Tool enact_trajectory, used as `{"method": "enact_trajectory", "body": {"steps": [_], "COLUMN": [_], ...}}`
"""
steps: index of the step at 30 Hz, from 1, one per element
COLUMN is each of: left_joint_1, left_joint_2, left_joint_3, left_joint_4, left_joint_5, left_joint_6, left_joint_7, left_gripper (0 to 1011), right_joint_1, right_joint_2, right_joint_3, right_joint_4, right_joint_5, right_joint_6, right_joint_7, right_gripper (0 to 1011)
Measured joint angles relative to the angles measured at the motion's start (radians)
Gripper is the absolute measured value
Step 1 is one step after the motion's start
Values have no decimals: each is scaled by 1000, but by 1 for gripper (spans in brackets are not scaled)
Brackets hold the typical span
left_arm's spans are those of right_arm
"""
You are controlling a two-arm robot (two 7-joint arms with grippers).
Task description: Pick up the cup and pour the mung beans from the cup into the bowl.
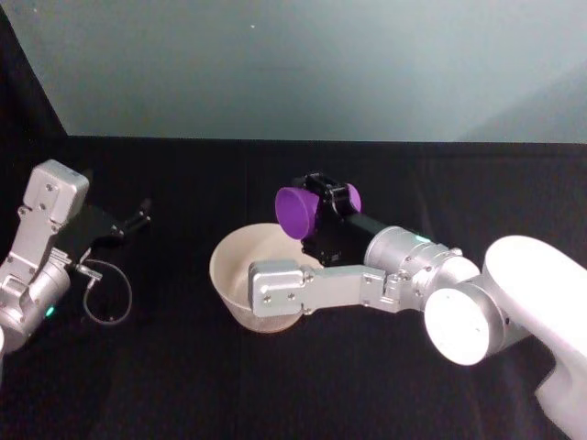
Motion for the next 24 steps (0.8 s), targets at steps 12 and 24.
{"method": "enact_trajectory", "body": {"steps": [12, 24], "left_joint_1": [0, 0], "left_joint_2": [0, 0], "left_joint_3": [0, 0], "left_joint_4": [0, 0], "left_joint_5": [0, 0], "left_joint_6": [0, 0], "left_joint_7": [0, 0], "left_gripper": [1000, 1000], "right_joint_1": [21, 23], "right_joint_2": [-2, -8], "right_joint_3": [-54, -61], "right_joint_4": [5, 2], "right_joint_5": [-149, -211], "right_joint_6": [-4, -19], "right_joint_7": [14, 40], "right_gripper": [730, 730]}}
